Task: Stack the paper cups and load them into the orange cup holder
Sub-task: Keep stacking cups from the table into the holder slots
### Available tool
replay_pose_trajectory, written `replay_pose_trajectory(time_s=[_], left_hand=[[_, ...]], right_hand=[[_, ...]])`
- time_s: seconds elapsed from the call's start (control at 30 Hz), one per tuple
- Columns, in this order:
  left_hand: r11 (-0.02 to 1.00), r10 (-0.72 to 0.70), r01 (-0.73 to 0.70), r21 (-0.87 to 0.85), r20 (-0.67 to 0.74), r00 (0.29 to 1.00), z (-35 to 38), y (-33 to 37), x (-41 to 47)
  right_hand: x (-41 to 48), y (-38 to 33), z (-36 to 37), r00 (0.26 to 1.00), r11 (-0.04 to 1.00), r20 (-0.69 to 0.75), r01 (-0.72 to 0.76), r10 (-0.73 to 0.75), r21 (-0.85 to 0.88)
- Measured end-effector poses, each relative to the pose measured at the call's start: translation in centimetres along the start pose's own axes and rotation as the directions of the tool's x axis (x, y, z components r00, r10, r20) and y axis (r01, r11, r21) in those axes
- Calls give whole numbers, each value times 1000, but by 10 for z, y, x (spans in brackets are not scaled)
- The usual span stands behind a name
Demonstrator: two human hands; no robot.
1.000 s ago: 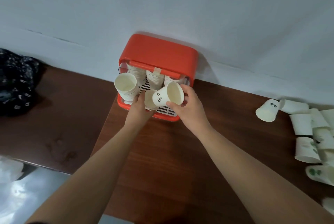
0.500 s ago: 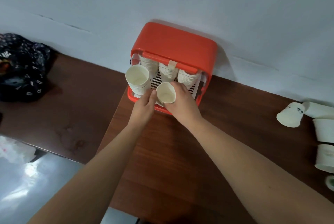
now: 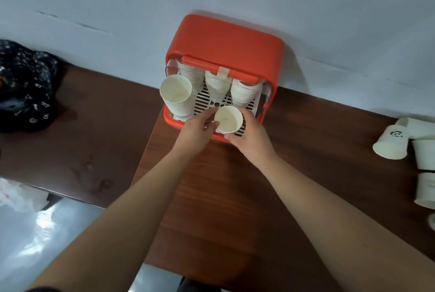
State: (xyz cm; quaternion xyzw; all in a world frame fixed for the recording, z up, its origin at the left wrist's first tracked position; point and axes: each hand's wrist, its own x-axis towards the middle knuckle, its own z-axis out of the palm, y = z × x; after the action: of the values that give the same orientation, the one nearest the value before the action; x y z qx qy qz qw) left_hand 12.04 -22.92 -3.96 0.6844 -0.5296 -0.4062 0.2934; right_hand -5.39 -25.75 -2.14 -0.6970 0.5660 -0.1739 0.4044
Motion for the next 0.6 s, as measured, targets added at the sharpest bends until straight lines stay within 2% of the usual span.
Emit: replay_pose_trajectory(time_s=[0.13, 0.2, 0.3, 0.4, 0.6], left_hand=[[997, -10, 23, 71, -173, 985, 3, 6, -21], [998, 4, 7, 62, -187, 982, 6, 11, -37], [997, 50, -48, 62, -38, 998, 21, 23, -52], [980, 146, -168, 110, 180, 973, 53, 47, -51], [941, 199, -271, 203, 317, 928, 147, 136, -9]], right_hand=[[-19, -7, -24, 1000, 998, -1, -29, 29, -64], [-38, 3, -41, 996, 989, -30, -93, 90, -112], [-72, 36, -76, 979, 958, -63, -204, 196, -200], [-105, 77, -121, 951, 920, -127, -304, 280, -248], [-136, 155, -224, 873, 860, -302, -457, 383, -229]])
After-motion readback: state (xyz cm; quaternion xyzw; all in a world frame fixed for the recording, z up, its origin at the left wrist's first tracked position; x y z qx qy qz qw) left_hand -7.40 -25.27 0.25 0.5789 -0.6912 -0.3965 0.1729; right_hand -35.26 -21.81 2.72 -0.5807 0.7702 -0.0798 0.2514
